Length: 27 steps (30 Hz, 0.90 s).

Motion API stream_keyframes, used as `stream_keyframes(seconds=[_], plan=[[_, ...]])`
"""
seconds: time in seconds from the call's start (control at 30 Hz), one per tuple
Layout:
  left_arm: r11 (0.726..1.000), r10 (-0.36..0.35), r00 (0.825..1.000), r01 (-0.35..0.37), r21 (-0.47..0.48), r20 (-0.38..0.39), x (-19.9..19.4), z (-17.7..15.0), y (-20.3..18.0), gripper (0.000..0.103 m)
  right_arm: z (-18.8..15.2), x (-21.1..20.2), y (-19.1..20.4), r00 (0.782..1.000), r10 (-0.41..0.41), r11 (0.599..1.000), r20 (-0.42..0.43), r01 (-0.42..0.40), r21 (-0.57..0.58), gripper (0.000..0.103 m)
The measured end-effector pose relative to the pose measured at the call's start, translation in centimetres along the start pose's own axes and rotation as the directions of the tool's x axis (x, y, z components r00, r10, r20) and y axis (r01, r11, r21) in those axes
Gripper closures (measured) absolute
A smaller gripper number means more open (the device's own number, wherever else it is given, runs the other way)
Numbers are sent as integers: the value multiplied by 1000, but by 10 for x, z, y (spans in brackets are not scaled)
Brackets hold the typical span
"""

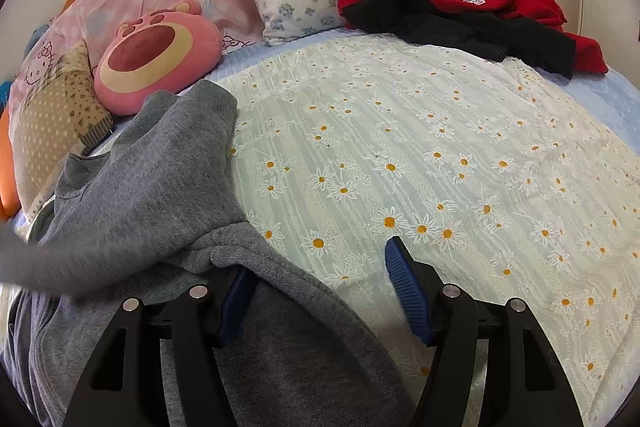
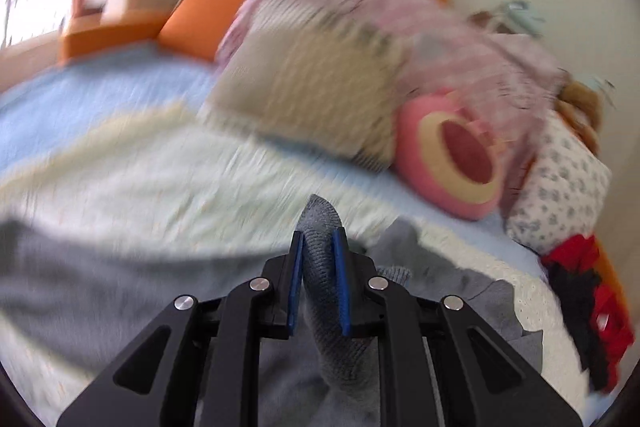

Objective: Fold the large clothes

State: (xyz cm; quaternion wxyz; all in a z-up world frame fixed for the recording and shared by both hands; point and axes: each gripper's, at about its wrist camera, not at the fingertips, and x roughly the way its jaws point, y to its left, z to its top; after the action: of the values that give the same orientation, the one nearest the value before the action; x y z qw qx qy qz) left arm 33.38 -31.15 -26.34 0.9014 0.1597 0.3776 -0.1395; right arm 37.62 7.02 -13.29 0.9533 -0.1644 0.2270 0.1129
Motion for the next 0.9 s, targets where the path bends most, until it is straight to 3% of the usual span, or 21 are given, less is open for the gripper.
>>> stream_keyframes(seconds=[0.1,0.23,0.3,0.37,0.43,0.5,0.57,0.63,0.67,0.8,0.9], plan=[[1000,-18,1000,18,-12,2,0,0,3,37,3,-4,10,995,-54,999,81,54,3,87],[999,-36,999,36,-26,3,1,-1,5,36,-17,26,47,997,33,995,-77,-40,-89,88],[999,-39,999,39,-27,1,2,-1,5,36,-32,42,56,966,138,989,-220,-147,-24,87],[999,-41,999,41,-29,-1,3,-1,5,36,-42,48,65,925,233,972,-300,-234,34,84],[999,-41,999,41,-30,-4,4,0,5,35,-45,40,75,898,299,953,-323,-299,50,56],[998,-45,999,45,-36,-7,5,0,6,33,-35,18,73,885,352,934,-304,-352,56,50],[998,-55,998,54,-43,-13,5,1,8,30,-18,-5,59,874,395,917,-282,-394,62,50],[993,-107,994,106,-57,-13,3,2,12,20,4,-33,31,879,411,910,-242,-410,57,46],[982,-174,985,172,-80,-20,-1,4,20,14,16,-48,10,889,405,913,-214,-405,44,42],[948,-284,957,271,-169,-54,-32,10,62,11,59,-100,-99,955,291,956,-55,-289,40,21],[942,-279,959,264,-208,-45,-61,0,111,7,68,-102,-170,962,255,966,-92,-251,59,21]])
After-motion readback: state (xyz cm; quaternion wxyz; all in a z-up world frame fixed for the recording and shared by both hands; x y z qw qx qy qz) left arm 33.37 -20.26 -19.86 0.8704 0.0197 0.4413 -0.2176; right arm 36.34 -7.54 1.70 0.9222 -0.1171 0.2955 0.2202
